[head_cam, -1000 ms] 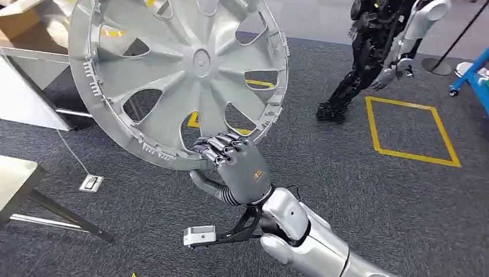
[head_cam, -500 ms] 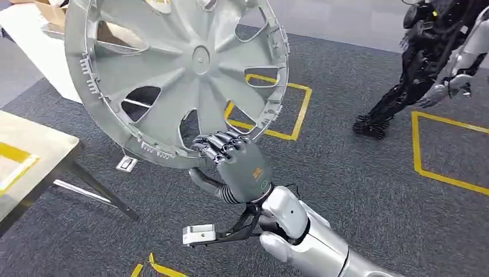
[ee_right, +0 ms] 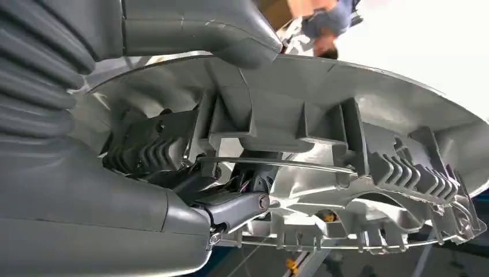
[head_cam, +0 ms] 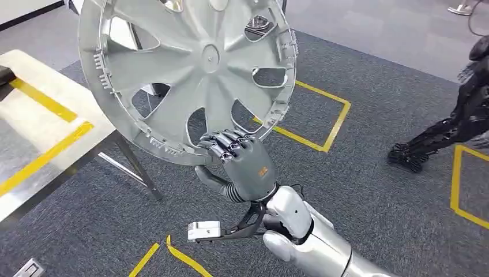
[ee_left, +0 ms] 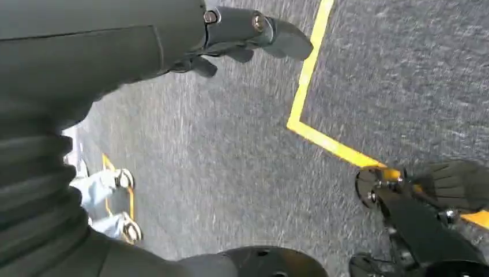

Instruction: Take the parts from the cabinet and place them on the table.

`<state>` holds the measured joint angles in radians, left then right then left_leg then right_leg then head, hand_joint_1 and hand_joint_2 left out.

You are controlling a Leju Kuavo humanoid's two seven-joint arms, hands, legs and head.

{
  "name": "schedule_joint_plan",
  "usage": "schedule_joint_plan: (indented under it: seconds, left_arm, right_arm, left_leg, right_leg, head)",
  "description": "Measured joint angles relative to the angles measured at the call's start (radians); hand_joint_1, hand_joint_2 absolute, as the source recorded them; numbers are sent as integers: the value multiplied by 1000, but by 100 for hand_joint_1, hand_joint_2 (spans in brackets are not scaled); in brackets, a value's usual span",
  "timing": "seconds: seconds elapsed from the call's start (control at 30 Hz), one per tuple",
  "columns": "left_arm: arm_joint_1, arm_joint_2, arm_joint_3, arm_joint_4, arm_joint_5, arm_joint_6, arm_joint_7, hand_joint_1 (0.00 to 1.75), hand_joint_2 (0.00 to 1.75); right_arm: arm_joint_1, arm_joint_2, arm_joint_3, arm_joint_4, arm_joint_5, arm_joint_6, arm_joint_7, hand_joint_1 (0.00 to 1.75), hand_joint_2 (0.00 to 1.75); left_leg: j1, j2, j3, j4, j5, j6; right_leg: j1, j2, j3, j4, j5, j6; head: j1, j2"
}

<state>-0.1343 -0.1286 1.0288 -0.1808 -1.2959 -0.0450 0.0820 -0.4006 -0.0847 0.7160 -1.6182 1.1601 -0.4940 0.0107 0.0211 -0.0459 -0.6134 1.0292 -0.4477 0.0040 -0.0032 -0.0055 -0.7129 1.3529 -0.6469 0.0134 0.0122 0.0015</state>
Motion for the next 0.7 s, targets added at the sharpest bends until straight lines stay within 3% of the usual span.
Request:
schedule_joint_plan:
  seconds: [0.03, 0.1, 0.13, 0.17, 0.27, 0.3, 0.33, 0.37, 0.4, 0.47, 0.5, 0.53, 0.6, 0.63, 0.67, 0.7]
  left_arm:
    - [1, 0, 0, 0, 2, 0, 0, 0, 175]
    - [3, -1, 0, 0, 4, 1, 0, 0, 175]
    - [2, -2, 0, 0, 4, 1, -2, 0, 175]
    - [2, -3, 0, 0, 4, 2, -2, 0, 175]
    - [6, -1, 0, 0, 4, 2, -2, 0, 175]
    - [10, 0, 0, 0, 4, 2, -2, 0, 175]
    - [12, 4, 0, 0, 4, 2, -1, 0, 175]
    - [12, 3, 0, 1, 4, 2, 1, 0, 175]
    - [11, 3, 0, 1, 3, 1, 1, 0, 175]
    - [10, 3, 0, 1, 2, 1, 1, 0, 175]
    - [10, 3, 0, 1, 2, 1, 1, 0, 175]
    - [11, 4, 0, 1, 2, 1, 1, 0, 175]
    - [12, 7, 0, 1, 2, 0, 1, 0, 175]
    - [11, 8, 0, 1, 2, 0, 1, 0, 175]
    - [8, 5, 0, 2, 2, -1, 1, 0, 175]
    - [8, 6, 0, 1, 2, -2, 0, 0, 175]
  right_arm:
    - [2, -1, 0, 0, 0, 0, 1, 175, 175]
    - [1, -1, -1, 0, 0, -1, 0, 175, 175]
    - [0, -1, -1, 0, 0, -2, -1, 175, 175]
    - [1, -1, -2, 0, 0, -2, -2, 175, 175]
    - [0, 0, -2, 0, -1, -3, -2, 175, 175]
    - [-2, 1, -2, 0, -2, -1, -2, 175, 175]
    - [-3, 2, -2, 0, -3, 0, -2, 175, 175]
    - [-4, 5, -2, 0, -3, 2, -2, 175, 175]
    - [-3, 5, -2, 0, -3, 2, -3, 175, 175]
    - [-3, 5, -2, 0, -2, 2, -5, 175, 175]
    - [-2, 5, -2, 0, -2, 3, -5, 175, 175]
    - [-2, 5, -2, 0, -3, 5, -5, 175, 175]
    - [-3, 6, -2, 0, -3, 8, -2, 175, 175]
    - [-4, 8, -2, 0, -3, 10, -2, 175, 175]
    - [-5, 10, -2, -1, -3, 10, -2, 175, 175]
    - [-7, 10, -2, -1, -3, 12, -2, 175, 175]
  left_leg:
    - [0, -16, 0, 1, 1, -2]
    - [1, -45, 0, 2, 5, -7]
    - [2, -58, -1, 2, 7, -11]
    - [-2, -69, -6, 3, 10, -19]
    - [4, -97, -13, -7, 22, -38]
    - [2, -108, -20, -11, 26, -47]
    - [2, -74, -24, 3, 14, -47]
    - [-5, -15, -46, 46, -19, -47]
    - [-5, 17, -78, 118, -61, -51]
    - [-4, 35, -147, 280, -130, -56]
    - [-4, 36, -160, 317, -135, -58]
    - [-4, 39, -146, 298, -118, -59]
    - [-4, 60, -55, 141, -44, -60]
    - [-5, 100, 1, 44, -10, -58]
    - [-15, 150, 16, 6, -25, -49]
    - [-11, 125, 17, 5, -14, -34]
  right_leg:
    - [-1, 2, 15, -36, 31, -3]
    - [-1, 17, 97, -204, 120, -13]
    - [-3, 60, 145, -301, 154, -19]
    - [1, 84, 151, -319, 142, -18]
    - [6, 54, 147, -320, 150, -23]
    - [-2, 40, 149, -329, 157, -33]
    - [-4, 22, 150, -336, 163, -41]
    - [-5, 15, 148, -337, 165, -50]
    - [-3, 1, 146, -337, 165, -52]
    - [2, -30, 145, -337, 163, -55]
    - [2, -45, 145, -337, 163, -55]
    - [2, -58, 145, -336, 163, -55]
    - [1, -84, 146, -334, 160, -51]
    - [3, -94, 148, -329, 156, -45]
    - [12, -101, 146, -324, 152, -38]
    - [15, -111, 146, -321, 149, -35]
  head:
    - [0, 0]
    - [1, 0]
    - [1, 0]
    - [0, 0]
    - [2, 0]
    - [2, 0]
    - [2, 0]
    - [-10, 0]
    - [-13, 0]
    - [-12, 0]
    - [-13, 0]
    - [-13, 0]
    - [-13, 0]
    - [-13, 0]
    - [-15, 0]
    - [-12, 0]
